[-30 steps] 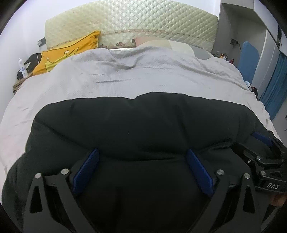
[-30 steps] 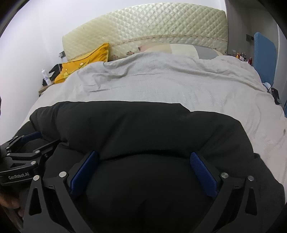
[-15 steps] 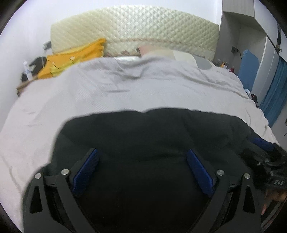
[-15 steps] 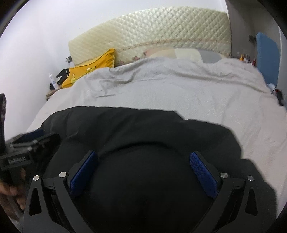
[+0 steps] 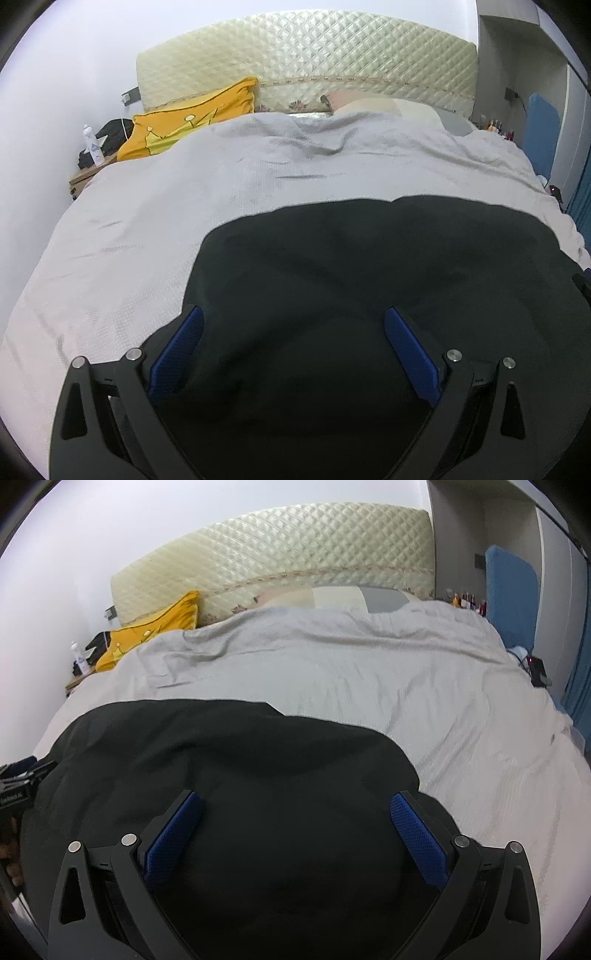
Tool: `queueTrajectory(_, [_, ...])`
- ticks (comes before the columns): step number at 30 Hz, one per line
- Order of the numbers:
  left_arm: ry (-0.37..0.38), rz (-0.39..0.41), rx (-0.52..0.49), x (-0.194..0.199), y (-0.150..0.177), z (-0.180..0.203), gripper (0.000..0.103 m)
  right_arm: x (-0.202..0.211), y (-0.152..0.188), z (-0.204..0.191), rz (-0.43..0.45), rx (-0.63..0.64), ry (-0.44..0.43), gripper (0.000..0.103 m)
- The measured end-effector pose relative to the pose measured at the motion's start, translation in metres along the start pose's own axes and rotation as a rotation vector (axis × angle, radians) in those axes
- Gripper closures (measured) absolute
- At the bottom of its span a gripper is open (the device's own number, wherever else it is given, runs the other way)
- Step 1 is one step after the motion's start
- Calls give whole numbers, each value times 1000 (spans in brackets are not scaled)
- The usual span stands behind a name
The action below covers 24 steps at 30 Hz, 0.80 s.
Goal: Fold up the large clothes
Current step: 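Press both open grippers down on the folded jacket to flatten it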
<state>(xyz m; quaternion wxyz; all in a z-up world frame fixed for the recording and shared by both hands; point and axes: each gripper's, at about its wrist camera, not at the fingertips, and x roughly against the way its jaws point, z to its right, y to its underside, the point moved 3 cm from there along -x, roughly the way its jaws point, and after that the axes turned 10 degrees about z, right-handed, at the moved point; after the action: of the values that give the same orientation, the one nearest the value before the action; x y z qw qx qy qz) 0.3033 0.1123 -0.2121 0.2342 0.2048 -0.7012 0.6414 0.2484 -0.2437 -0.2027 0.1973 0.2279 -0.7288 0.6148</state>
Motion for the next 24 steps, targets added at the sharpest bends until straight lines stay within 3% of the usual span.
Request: queueTrajectory(24, [0, -30, 23, -9, 14, 6, 0, -26, 21, 3, -59, -31, -5, 0])
